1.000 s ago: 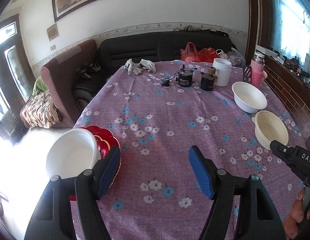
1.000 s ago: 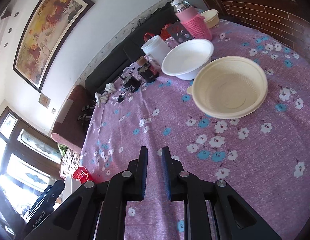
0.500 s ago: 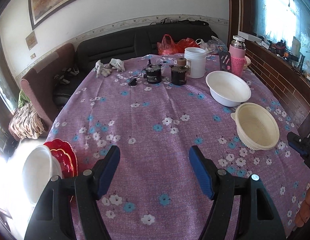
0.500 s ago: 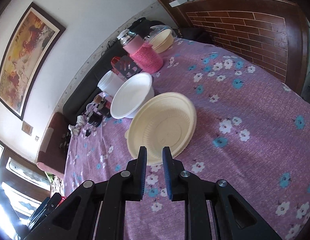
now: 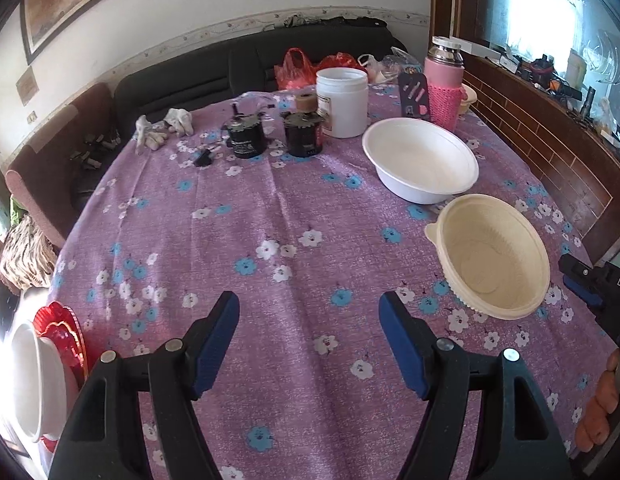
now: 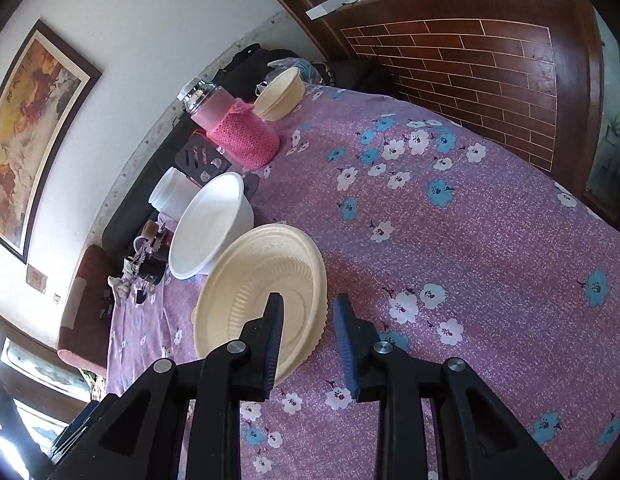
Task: Organize plates and bowls
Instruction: 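Grasp the rim of the cream handled bowl with the right gripper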
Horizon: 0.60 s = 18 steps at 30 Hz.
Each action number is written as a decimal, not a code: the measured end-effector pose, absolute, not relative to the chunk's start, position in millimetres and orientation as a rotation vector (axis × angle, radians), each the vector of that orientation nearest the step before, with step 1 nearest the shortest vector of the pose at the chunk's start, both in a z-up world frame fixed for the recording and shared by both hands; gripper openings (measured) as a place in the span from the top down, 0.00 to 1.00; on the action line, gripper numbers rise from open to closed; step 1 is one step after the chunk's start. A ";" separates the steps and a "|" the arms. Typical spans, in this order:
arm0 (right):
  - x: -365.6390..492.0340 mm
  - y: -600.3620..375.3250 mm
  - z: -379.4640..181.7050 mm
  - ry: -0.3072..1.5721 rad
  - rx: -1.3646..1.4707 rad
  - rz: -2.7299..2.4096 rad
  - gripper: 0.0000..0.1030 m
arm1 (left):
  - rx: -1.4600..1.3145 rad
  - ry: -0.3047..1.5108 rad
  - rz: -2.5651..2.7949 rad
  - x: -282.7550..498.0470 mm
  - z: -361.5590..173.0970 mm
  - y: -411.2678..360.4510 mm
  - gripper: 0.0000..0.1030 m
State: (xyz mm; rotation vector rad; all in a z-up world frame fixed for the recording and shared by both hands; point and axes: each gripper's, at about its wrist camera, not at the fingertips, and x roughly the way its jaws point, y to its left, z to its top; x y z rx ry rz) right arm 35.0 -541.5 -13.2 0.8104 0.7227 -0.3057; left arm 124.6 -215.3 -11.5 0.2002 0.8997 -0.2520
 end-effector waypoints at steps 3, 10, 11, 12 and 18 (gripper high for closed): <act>39.4 -547.4 -20.0 0.726 0.830 -0.300 0.69 | 0.212 0.937 -0.279 137.8 -22.4 -238.1 0.29; 55.8 -556.3 -30.8 0.733 0.864 -0.276 0.59 | 0.172 1.022 -0.303 175.4 -44.6 -278.0 0.29; 58.8 -556.3 -33.1 0.738 0.867 -0.276 0.59 | 0.164 1.041 -0.311 181.8 -48.2 -282.8 0.29; 61.1 -556.2 -35.5 0.743 0.871 -0.275 0.59 | 0.159 1.054 -0.317 185.7 -51.3 -286.6 0.29; 67.4 -555.0 -46.1 0.759 0.878 -0.258 0.59 | 0.155 1.072 -0.330 195.4 -60.7 -302.6 0.29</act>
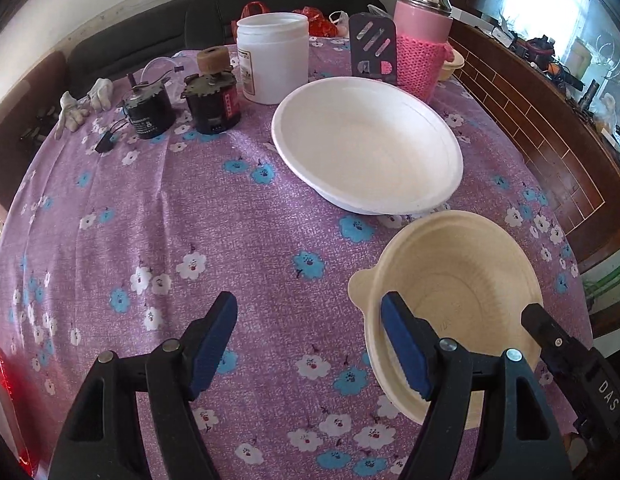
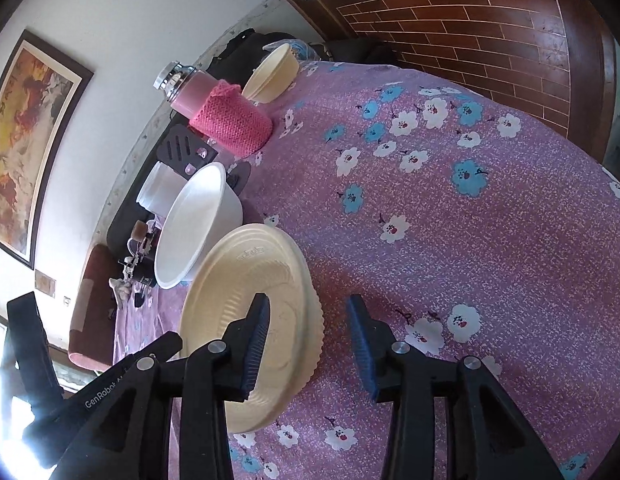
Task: Organize plates and bowls
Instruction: 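Grasp the rim of the cream handled bowl with the right gripper, then lift the cream bowl and carry it toward the stacked bowls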
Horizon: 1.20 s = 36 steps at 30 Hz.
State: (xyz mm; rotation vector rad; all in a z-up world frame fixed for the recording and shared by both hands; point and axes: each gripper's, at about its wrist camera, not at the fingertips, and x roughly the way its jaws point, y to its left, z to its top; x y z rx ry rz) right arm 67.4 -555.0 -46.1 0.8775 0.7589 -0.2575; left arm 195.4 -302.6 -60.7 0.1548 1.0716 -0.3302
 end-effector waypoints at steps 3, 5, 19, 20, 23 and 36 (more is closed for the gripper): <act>68.7 -553.8 -47.9 0.753 0.883 -0.244 0.59 | 0.141 1.085 -0.337 198.1 -64.8 -305.1 0.29; 70.7 -551.0 -48.3 0.749 0.877 -0.239 0.59 | 0.116 1.100 -0.350 199.2 -66.5 -304.9 0.29; 78.7 -542.1 -54.9 0.752 0.873 -0.209 0.73 | 0.023 1.193 -0.415 206.7 -85.9 -315.2 0.29; 79.1 -542.6 -56.3 0.755 0.880 -0.207 0.74 | 0.018 1.191 -0.414 206.8 -86.9 -314.9 0.29; 81.1 -541.4 -57.8 0.763 0.872 -0.206 0.80 | 0.007 1.186 -0.416 207.5 -87.9 -313.2 0.32; 80.5 -541.9 -63.4 0.765 0.893 -0.197 0.91 | -0.023 1.205 -0.448 203.9 -90.1 -301.7 0.84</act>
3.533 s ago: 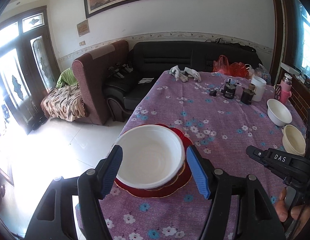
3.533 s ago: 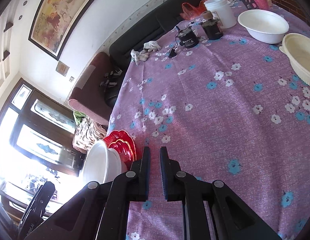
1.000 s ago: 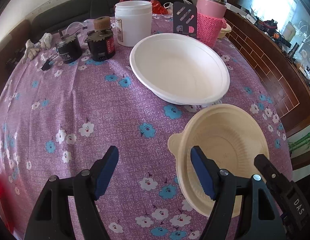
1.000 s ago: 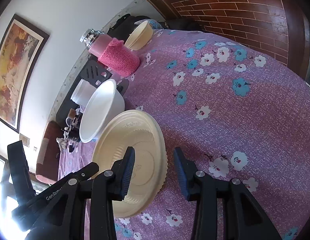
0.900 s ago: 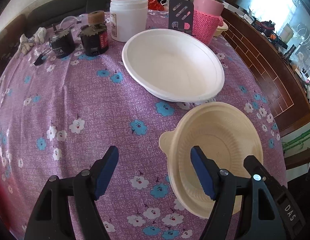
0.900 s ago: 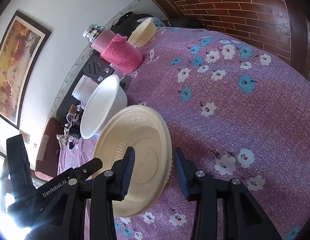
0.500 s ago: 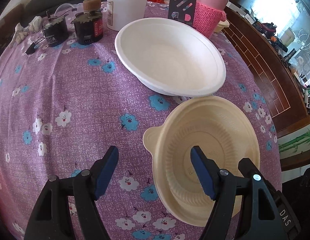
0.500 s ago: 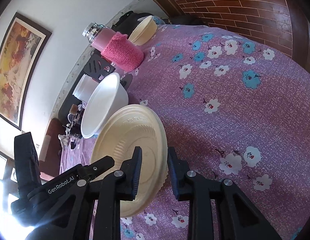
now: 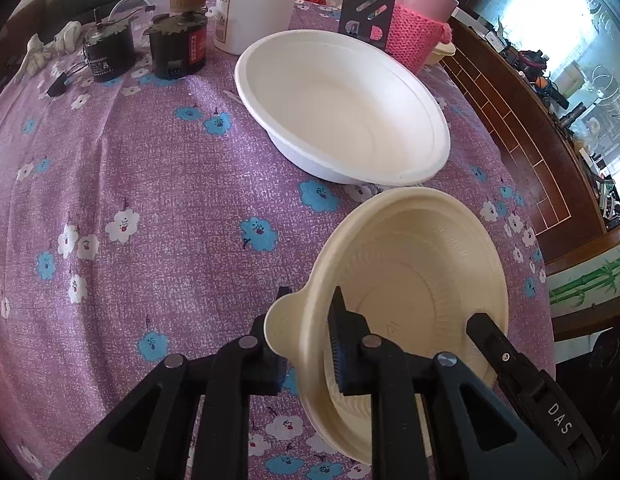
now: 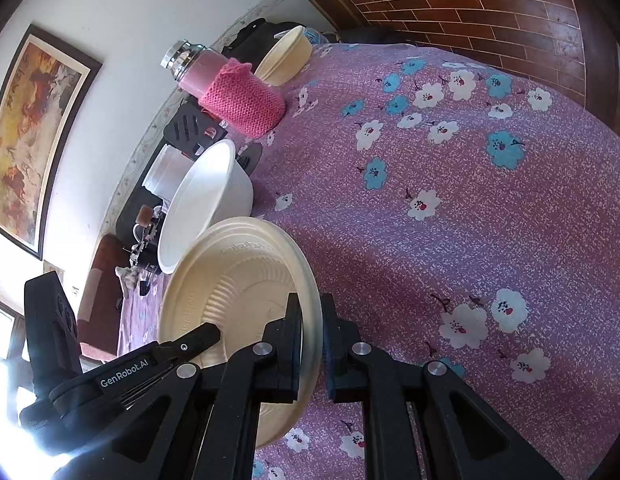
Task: Organize plates and bowls
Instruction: 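Lift the cream bowl and carry it toward the stacked bowls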
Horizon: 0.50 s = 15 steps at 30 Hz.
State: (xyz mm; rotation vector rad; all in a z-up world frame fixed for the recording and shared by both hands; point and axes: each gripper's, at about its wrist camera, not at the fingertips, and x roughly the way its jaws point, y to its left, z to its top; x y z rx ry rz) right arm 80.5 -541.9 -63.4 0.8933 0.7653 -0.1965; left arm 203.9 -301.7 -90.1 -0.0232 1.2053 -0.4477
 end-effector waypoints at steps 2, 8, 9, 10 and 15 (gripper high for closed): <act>79.7 -542.8 -64.8 0.768 0.911 -0.183 0.91 | -0.028 1.210 -0.447 202.3 -90.0 -298.3 0.85; 76.5 -533.9 -63.1 0.787 0.931 -0.150 0.91 | -0.035 1.209 -0.436 192.1 -87.0 -279.6 0.85; 76.3 -530.9 -61.8 0.787 0.927 -0.145 0.91 | -0.038 1.208 -0.433 190.6 -86.0 -275.7 0.85; 76.4 -527.6 -60.1 0.787 0.923 -0.138 0.91 | -0.041 1.205 -0.427 188.6 -84.0 -270.4 0.85; 76.9 -502.8 -48.8 0.783 0.902 -0.095 0.91 | -0.046 1.174 -0.388 177.6 -68.7 -239.8 0.85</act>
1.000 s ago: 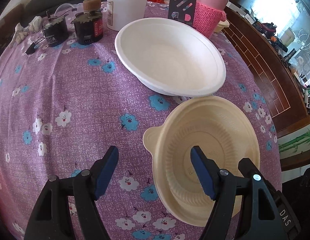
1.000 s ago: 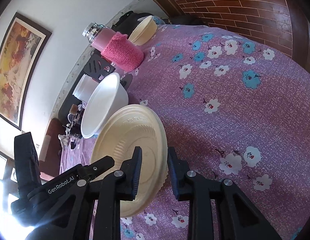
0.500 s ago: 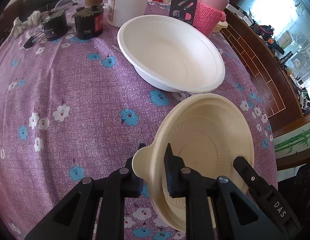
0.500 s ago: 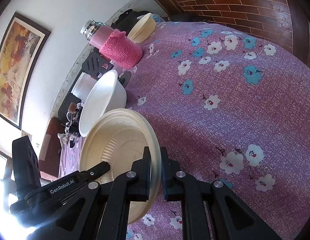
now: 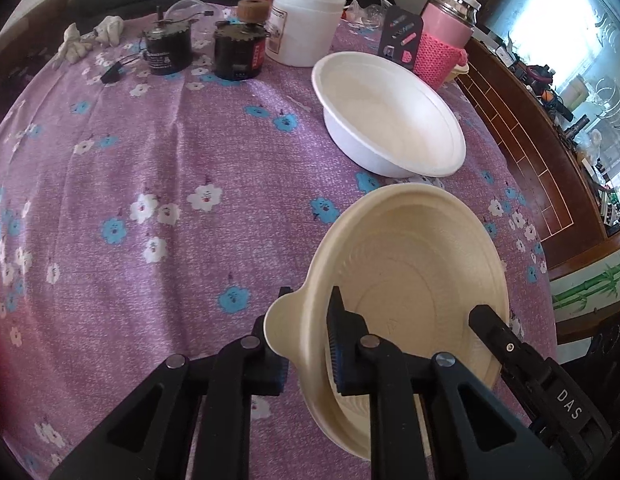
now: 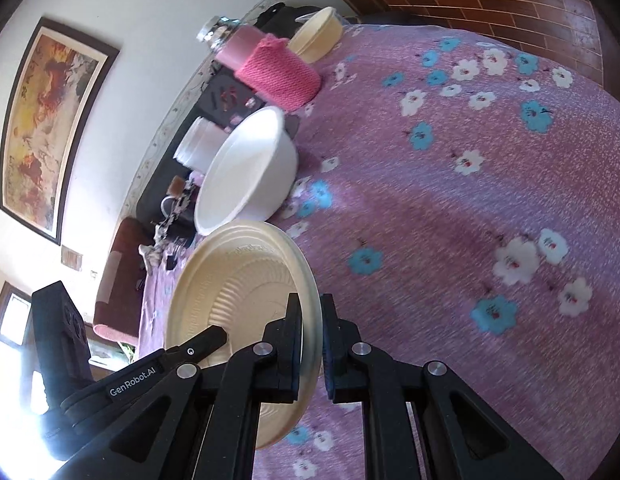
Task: Organize plates and bowls
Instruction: 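Lift the cream bowl and carry it toward the stacked bowls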
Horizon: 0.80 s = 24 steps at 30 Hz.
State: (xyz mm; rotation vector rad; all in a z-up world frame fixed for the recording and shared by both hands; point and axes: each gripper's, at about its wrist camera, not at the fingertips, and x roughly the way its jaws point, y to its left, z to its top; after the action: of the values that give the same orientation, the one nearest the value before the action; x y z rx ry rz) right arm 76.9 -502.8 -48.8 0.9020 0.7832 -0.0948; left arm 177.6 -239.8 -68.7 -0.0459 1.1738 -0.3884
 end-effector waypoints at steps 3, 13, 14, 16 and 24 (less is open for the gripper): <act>77.7 -483.7 -41.2 0.780 0.883 -0.073 0.91 | -0.058 1.156 -0.362 171.9 -60.2 -218.4 0.85; 78.9 -420.4 -13.8 0.779 0.817 0.011 0.91 | -0.112 1.092 -0.298 148.3 -35.1 -148.8 0.84; 79.5 -412.1 -10.0 0.780 0.807 0.023 0.91 | -0.118 1.082 -0.289 144.9 -31.8 -140.4 0.84; 79.9 -397.8 -3.6 0.777 0.788 0.043 0.91 | -0.124 1.057 -0.271 138.4 -24.6 -123.1 0.84; 85.7 -323.5 22.7 0.772 0.704 0.147 0.91 | -0.165 0.969 -0.172 116.5 1.5 -49.9 0.84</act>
State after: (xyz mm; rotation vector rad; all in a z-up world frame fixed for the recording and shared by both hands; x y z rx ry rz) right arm 85.7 -323.5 22.7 0.7042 0.7719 0.1468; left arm 116.5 -49.9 1.5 -0.1651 0.9691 -0.1721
